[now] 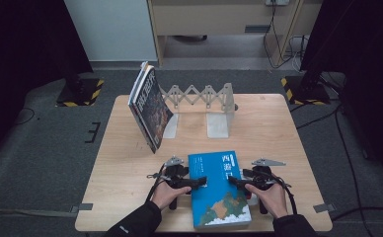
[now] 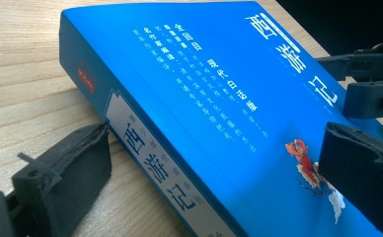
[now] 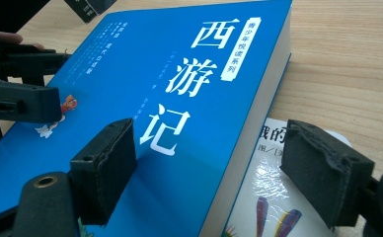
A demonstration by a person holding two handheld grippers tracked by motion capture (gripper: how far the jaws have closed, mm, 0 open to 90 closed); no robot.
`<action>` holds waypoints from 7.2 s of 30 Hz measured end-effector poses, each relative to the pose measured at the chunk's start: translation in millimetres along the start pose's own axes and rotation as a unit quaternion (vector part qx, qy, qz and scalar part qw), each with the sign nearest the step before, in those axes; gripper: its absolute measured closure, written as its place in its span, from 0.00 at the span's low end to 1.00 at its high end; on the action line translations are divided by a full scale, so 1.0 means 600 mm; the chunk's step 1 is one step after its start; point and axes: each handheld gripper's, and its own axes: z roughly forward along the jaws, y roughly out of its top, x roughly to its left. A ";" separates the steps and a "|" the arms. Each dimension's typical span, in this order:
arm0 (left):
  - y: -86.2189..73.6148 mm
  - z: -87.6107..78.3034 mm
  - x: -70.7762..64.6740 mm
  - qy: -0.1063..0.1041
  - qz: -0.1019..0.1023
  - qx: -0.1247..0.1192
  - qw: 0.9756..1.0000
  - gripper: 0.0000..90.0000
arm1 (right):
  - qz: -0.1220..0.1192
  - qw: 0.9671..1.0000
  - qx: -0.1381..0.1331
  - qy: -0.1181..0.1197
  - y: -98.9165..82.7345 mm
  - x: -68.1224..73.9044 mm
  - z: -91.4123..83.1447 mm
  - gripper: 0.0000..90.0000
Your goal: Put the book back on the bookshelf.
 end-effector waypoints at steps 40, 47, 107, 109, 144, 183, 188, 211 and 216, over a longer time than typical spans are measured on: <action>0.023 -0.032 0.003 -0.026 -0.066 0.056 0.996 0.34 | 0.024 0.999 0.015 0.036 -0.005 0.005 0.008 0.23; 0.026 -0.015 0.008 -0.044 -0.063 0.068 0.995 0.29 | 0.023 0.999 0.014 0.035 -0.006 0.004 0.007 0.23; 0.039 0.008 0.001 -0.077 -0.082 0.085 0.990 0.30 | 0.015 0.999 0.017 0.048 -0.007 0.000 0.005 0.22; 0.039 0.008 0.002 -0.079 -0.082 0.086 0.990 0.30 | 0.017 0.999 0.017 0.048 -0.007 0.000 0.005 0.22; 0.051 0.001 -0.025 -0.085 -0.095 0.036 0.991 0.43 | 0.032 0.996 -0.004 0.082 -0.004 0.002 0.000 0.24; 0.086 -0.016 -0.034 -0.095 -0.072 0.017 0.993 0.63 | 0.016 0.996 -0.029 0.078 0.005 0.003 -0.005 0.33; 0.099 -0.025 -0.031 -0.095 -0.060 0.020 0.993 0.64 | 0.017 0.996 -0.028 0.078 0.005 0.002 -0.005 0.30; 0.074 0.002 -0.028 -0.089 -0.132 0.020 0.987 0.57 | 0.030 0.995 0.009 0.092 0.000 0.011 0.006 0.36; 0.075 -0.002 -0.032 -0.084 -0.123 0.010 0.989 0.62 | 0.029 0.995 0.007 0.092 0.001 0.010 0.002 0.37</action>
